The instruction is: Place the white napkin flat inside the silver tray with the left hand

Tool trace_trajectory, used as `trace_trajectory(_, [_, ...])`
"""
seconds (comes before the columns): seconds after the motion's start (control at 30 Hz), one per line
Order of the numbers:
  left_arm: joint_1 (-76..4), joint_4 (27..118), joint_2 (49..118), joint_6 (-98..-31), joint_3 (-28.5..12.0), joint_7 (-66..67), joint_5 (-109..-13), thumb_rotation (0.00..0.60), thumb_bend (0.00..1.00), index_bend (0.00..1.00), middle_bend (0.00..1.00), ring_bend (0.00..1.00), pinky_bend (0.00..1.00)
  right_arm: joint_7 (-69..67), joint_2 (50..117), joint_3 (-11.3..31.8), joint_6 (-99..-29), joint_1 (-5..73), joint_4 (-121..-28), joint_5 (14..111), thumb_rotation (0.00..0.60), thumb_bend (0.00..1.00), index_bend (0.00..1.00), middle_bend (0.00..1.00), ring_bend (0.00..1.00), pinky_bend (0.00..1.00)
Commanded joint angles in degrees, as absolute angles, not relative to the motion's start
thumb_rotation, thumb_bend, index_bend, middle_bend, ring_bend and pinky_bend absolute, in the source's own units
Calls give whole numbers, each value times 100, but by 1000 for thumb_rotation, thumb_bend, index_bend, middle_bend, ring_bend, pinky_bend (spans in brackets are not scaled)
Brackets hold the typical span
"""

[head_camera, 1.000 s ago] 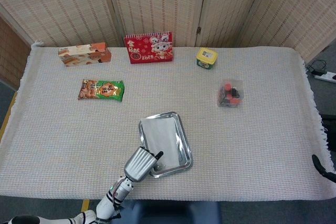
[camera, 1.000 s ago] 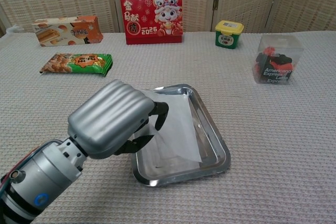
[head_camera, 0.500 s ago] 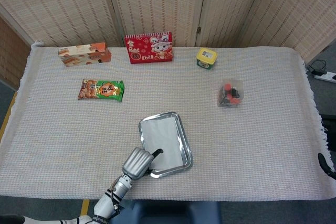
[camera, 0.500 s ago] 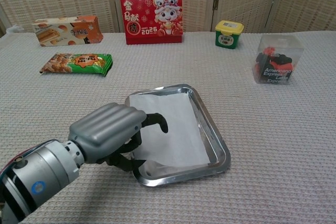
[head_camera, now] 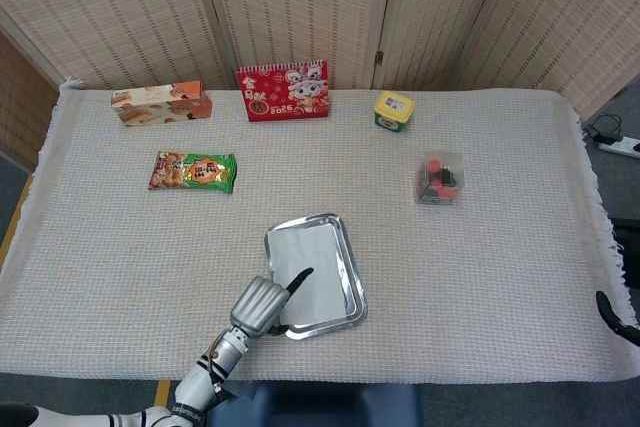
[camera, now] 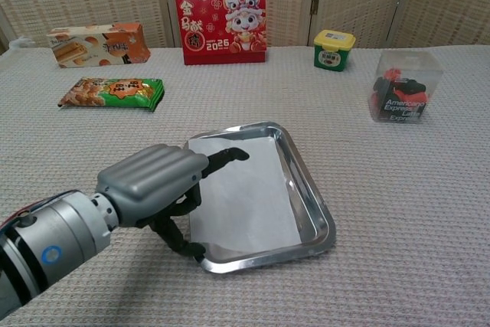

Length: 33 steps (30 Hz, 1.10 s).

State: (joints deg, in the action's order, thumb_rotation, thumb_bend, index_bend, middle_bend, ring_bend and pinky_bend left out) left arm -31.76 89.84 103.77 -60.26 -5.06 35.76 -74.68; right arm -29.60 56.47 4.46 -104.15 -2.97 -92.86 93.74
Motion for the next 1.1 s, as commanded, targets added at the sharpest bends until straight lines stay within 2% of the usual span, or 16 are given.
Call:
trace_trajectory(0.03, [-3302, 9104, 10391, -5900, -673, 3808, -7114, 600, 135, 83, 1000, 989, 1000, -2926, 5681, 445, -10430, -301, -9276, 9409, 600, 410, 0, 0, 0, 0])
trace_trajectory(0.3, [-3446, 9420, 10168, -6008, -926, 3845, -6901, 600, 135, 92, 1000, 988, 1000, -2954, 5721, 506, -10486, -337, -9266, 9341, 600, 409, 0, 0, 0, 0])
trace_trajectory(0.53, [-3616, 9959, 9963, -6018, -843, 4391, -6664, 600, 133, 87, 1000, 983, 1000, -2912, 5833, 580, -10539, -322, -9264, 9351, 600, 409, 0, 0, 0, 0])
trace_trajectory(0.87, [-3691, 9827, 10048, -6281, -513, 4272, -7433, 600, 134, 154, 1000, 993, 1000, -3189, 5851, 576, -10605, -299, -9187, 9506, 600, 409, 0, 0, 0, 0])
trace_trajectory(1.1, [-3716, 9990, 10045, -6255, -391, 4521, -7303, 600, 130, 144, 1000, 994, 1000, -3223, 5836, 569, -10606, -313, -9180, 9509, 600, 409, 0, 0, 0, 0])
